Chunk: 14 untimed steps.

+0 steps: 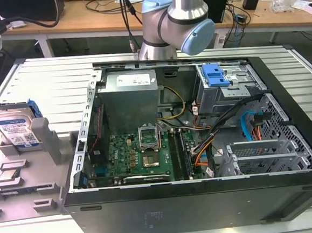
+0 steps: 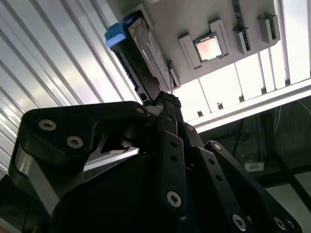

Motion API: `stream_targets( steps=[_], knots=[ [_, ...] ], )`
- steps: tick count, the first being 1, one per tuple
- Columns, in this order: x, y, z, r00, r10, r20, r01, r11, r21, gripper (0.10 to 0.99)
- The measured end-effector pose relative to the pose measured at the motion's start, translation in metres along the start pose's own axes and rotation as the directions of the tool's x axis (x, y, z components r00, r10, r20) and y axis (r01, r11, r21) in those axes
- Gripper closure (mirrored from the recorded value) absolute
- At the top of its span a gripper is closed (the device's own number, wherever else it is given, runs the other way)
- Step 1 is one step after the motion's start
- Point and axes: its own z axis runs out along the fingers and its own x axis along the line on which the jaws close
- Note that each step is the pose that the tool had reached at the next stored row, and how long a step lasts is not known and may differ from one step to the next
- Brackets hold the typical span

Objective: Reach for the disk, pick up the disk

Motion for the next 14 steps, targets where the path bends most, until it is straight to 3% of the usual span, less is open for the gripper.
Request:
stream_targets(
  steps=[8, 14],
  knots=[
    [0.0000, 0.0000, 0.0000, 0.9952, -0.098, -0.0037, 0.098, 0.9952, 0.000, 0.980],
    [0.0000, 0.0000, 0.0000, 0.9834, -0.181, -0.0069, 0.181, 0.9834, 0.000, 0.980]
  ],
)
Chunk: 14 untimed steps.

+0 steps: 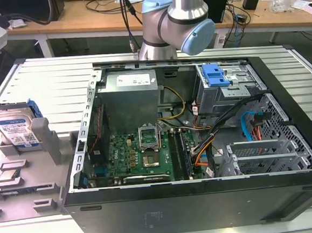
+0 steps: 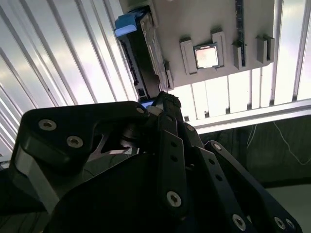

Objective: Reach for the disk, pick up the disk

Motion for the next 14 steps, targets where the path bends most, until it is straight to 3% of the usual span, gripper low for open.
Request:
stream_targets(
  steps=[8, 14],
  knots=[
    [0.0000, 0.0000, 0.0000, 0.9947, -0.103, -0.0040, 0.103, 0.9947, 0.000, 0.980],
    [0.0000, 0.0000, 0.0000, 0.9820, -0.189, -0.0073, 0.189, 0.9821, -0.001, 0.980]
  ],
)
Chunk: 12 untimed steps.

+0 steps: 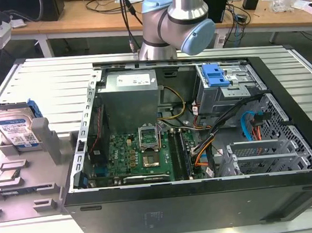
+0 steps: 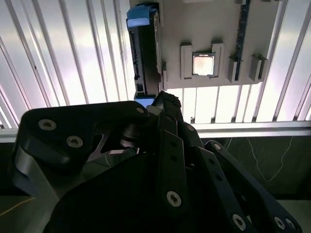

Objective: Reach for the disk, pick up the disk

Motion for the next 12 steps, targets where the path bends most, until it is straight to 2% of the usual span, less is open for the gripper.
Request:
stream_targets(
  steps=[5, 12],
  knots=[
    [0.0000, 0.0000, 0.0000, 0.9981, -0.061, -0.0023, 0.061, 0.9981, 0.000, 0.980],
    [0.0000, 0.0000, 0.0000, 0.9884, -0.152, -0.0058, 0.152, 0.9884, 0.000, 0.980]
  ],
)
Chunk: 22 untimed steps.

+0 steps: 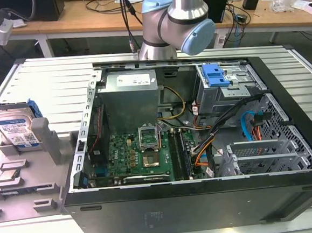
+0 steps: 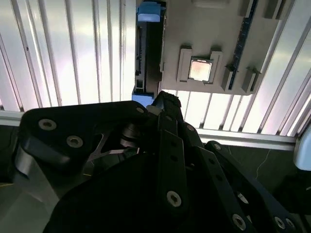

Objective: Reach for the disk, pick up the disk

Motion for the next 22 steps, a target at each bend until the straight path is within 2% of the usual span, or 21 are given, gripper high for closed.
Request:
stream_targets(
  steps=[6, 12, 17, 19, 22],
  knots=[
    [0.0000, 0.0000, 0.0000, 0.9979, -0.065, -0.0025, 0.065, 0.9979, 0.000, 0.980],
    [0.0000, 0.0000, 0.0000, 0.9889, -0.149, -0.0057, 0.149, 0.9889, 0.000, 0.980],
    [0.0000, 0.0000, 0.0000, 0.9785, -0.206, -0.0079, 0.206, 0.9785, -0.001, 0.980],
    [0.0000, 0.0000, 0.0000, 0.9715, -0.237, -0.0091, 0.237, 0.9716, -0.001, 0.980],
    [0.0000, 0.0000, 0.0000, 0.9643, -0.265, -0.0101, 0.265, 0.9644, -0.001, 0.980]
  ],
)
